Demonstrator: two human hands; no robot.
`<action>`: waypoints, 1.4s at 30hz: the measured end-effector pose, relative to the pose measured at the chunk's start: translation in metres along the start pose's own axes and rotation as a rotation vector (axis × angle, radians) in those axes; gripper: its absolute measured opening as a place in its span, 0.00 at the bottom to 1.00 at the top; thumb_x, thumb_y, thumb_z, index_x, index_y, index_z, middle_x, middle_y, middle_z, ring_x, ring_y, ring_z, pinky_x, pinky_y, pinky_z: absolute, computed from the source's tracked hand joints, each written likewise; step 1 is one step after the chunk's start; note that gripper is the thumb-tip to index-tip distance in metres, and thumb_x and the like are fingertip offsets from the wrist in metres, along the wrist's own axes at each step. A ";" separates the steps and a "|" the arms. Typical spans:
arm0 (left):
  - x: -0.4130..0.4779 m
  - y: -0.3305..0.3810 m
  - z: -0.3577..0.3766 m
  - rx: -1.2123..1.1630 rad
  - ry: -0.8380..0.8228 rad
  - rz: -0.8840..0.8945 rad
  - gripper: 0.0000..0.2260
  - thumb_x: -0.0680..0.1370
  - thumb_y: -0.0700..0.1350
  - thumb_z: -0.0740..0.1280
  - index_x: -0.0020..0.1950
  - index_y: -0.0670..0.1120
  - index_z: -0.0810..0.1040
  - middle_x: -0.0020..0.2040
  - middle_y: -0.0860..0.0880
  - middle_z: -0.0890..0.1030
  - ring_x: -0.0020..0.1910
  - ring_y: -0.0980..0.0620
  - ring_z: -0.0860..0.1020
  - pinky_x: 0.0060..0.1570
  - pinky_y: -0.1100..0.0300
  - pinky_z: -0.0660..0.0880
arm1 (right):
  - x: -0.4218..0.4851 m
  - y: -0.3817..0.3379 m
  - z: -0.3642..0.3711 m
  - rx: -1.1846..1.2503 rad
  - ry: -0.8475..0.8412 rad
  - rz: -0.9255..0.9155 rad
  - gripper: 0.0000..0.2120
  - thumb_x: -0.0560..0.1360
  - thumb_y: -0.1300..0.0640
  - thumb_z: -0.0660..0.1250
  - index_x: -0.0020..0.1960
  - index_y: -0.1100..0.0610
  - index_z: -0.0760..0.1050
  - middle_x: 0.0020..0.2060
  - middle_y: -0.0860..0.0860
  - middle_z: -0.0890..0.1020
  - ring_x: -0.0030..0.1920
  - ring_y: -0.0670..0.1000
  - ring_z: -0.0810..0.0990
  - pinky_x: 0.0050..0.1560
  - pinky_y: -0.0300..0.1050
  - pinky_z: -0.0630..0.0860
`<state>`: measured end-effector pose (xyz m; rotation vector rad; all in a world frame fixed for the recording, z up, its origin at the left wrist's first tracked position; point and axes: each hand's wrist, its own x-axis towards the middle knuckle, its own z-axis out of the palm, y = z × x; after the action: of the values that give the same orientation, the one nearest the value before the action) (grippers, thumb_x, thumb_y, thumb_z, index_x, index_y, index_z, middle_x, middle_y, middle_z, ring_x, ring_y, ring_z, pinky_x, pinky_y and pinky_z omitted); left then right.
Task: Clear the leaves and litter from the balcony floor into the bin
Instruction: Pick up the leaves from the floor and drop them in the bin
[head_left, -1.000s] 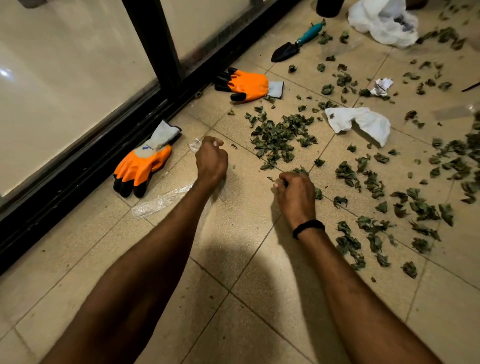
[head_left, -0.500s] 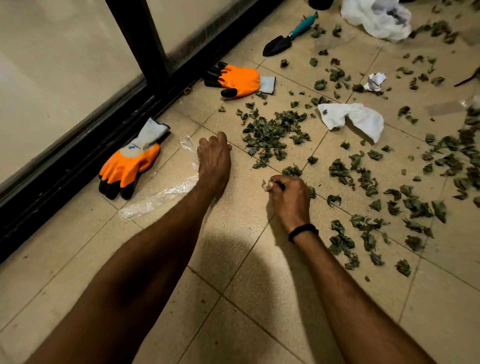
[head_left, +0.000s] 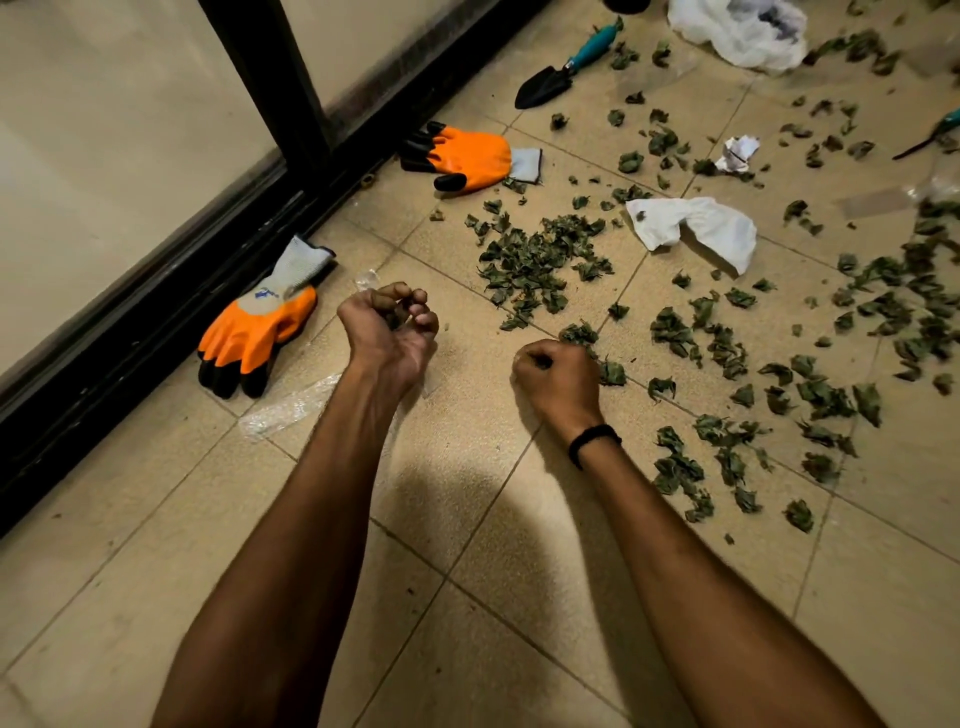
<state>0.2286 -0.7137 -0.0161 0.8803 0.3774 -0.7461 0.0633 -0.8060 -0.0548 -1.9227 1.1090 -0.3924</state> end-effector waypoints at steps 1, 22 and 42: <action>-0.001 0.001 -0.003 0.026 0.019 0.001 0.09 0.64 0.38 0.54 0.38 0.41 0.72 0.34 0.43 0.75 0.28 0.51 0.67 0.28 0.62 0.64 | 0.000 0.000 -0.006 0.192 -0.021 0.136 0.05 0.75 0.62 0.69 0.44 0.54 0.83 0.41 0.50 0.85 0.42 0.50 0.83 0.46 0.45 0.81; 0.021 -0.051 -0.027 1.937 0.097 0.994 0.10 0.82 0.42 0.65 0.46 0.37 0.80 0.43 0.40 0.78 0.44 0.42 0.78 0.38 0.48 0.76 | -0.029 0.011 -0.007 -0.336 0.016 -0.073 0.04 0.77 0.63 0.69 0.49 0.60 0.83 0.46 0.53 0.78 0.43 0.47 0.72 0.39 0.23 0.63; -0.056 -0.094 -0.024 1.016 -0.054 0.211 0.15 0.83 0.48 0.59 0.48 0.40 0.81 0.37 0.48 0.80 0.35 0.50 0.76 0.35 0.57 0.70 | -0.039 0.008 -0.079 1.651 -0.224 0.654 0.04 0.74 0.61 0.63 0.41 0.59 0.73 0.37 0.53 0.74 0.34 0.49 0.73 0.28 0.39 0.69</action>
<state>0.1225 -0.7092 -0.0499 1.8123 -0.1875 -0.7526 -0.0123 -0.8167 -0.0101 -0.1274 0.7060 -0.4546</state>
